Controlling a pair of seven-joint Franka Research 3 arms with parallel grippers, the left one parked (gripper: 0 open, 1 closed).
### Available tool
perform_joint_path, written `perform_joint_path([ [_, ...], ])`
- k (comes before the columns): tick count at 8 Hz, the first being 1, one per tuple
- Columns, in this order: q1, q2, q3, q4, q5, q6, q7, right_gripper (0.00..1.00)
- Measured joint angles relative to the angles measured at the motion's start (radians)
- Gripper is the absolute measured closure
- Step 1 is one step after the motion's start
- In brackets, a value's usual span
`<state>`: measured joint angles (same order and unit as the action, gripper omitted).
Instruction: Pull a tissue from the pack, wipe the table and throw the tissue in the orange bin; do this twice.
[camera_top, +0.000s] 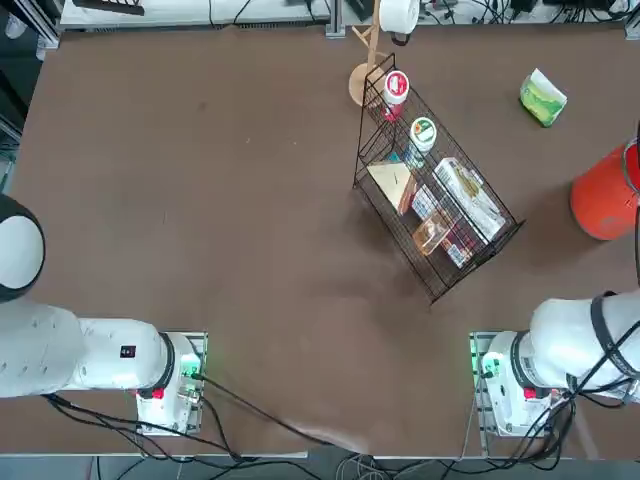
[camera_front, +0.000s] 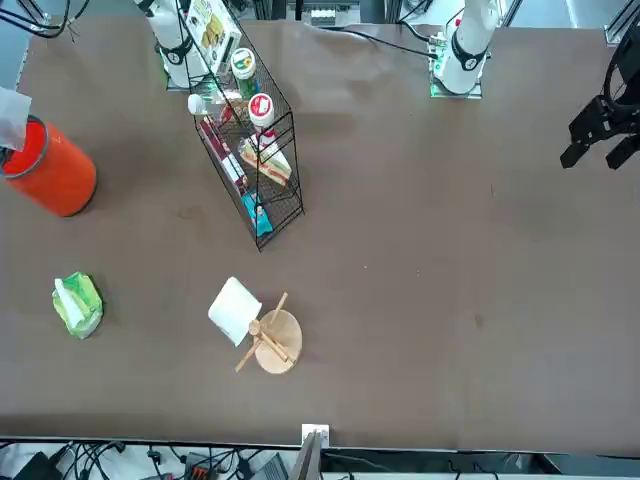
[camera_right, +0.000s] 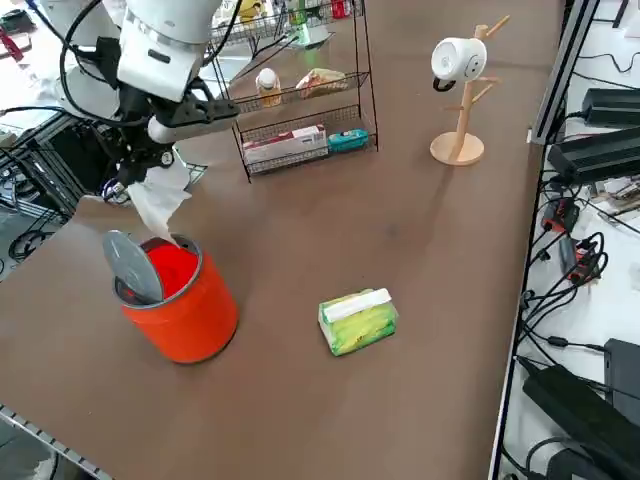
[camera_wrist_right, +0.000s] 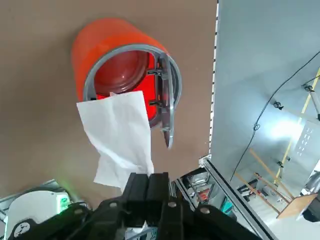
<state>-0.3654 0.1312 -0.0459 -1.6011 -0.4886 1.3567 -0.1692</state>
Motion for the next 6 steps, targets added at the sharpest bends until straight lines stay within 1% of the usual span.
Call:
perform_joint_path([
  [3, -0.03, 0.048, 0.001, -0.001, 0.0, 0.028, -0.002, 0.99],
  [6, -0.031, 0.085, 0.004, -0.001, 0.001, 0.044, -0.002, 0.98],
])
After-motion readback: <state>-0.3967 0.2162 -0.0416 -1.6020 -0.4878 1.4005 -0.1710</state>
